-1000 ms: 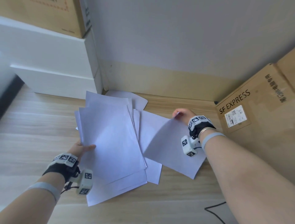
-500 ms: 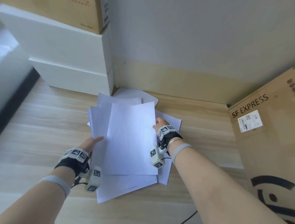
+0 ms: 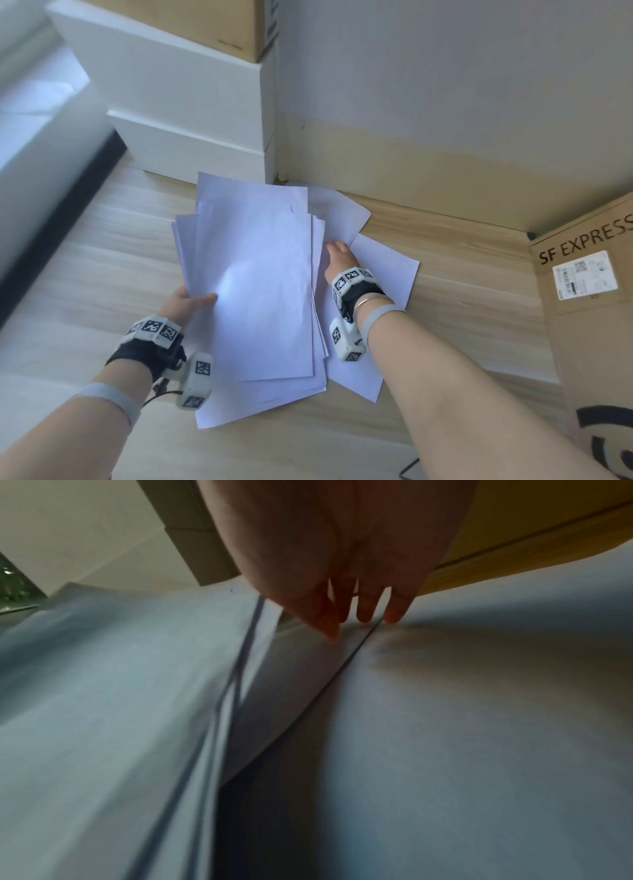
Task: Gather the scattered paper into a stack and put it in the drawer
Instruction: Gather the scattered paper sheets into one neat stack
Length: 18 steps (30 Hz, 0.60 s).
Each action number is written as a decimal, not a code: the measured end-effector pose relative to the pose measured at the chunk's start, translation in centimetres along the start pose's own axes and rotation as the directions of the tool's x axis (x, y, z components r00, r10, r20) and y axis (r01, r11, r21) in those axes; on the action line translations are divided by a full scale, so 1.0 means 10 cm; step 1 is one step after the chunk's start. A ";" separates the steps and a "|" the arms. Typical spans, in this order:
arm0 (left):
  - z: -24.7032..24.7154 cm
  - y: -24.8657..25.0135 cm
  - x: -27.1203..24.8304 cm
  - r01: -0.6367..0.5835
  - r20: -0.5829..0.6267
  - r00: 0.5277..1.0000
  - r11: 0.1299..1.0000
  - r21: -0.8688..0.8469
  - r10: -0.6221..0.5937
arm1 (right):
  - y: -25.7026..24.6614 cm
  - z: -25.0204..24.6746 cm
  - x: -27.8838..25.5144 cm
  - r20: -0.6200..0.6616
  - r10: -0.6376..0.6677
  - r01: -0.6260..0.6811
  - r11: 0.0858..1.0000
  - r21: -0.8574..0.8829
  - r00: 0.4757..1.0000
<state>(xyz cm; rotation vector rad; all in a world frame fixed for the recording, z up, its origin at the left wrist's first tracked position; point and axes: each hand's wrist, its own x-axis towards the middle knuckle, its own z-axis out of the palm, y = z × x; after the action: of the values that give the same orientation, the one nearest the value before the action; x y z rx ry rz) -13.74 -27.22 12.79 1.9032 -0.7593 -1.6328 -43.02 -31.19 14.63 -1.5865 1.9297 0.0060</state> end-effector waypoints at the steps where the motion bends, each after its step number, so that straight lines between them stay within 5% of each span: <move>1: -0.06 -0.02 0.00 -0.002 -0.005 1.000 1.000 -0.010 0.002 | -0.03 0.04 0.01 0.020 -0.032 0.033 0.997 -0.069 0.999; 5: -0.17 -0.06 -0.03 -0.005 -0.005 1.000 0.999 -0.035 0.005 | -0.03 0.17 0.01 0.125 -0.095 0.122 0.965 -0.231 0.988; 10: -0.12 -0.10 -0.08 -0.009 0.019 1.000 1.000 -0.020 0.010 | 0.24 0.10 -0.10 0.053 -0.103 0.105 0.994 -0.026 0.993; 18: 0.23 -0.06 -0.17 0.020 0.152 0.988 0.999 0.027 -0.023 | 1.03 -0.13 -0.61 0.036 0.060 -0.065 0.985 0.159 0.998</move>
<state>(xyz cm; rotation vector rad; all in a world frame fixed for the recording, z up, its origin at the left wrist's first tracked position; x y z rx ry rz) -16.19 -25.70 13.24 1.8247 -0.8267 -1.8066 -52.33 -23.45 14.64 -1.4121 1.9048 -0.0951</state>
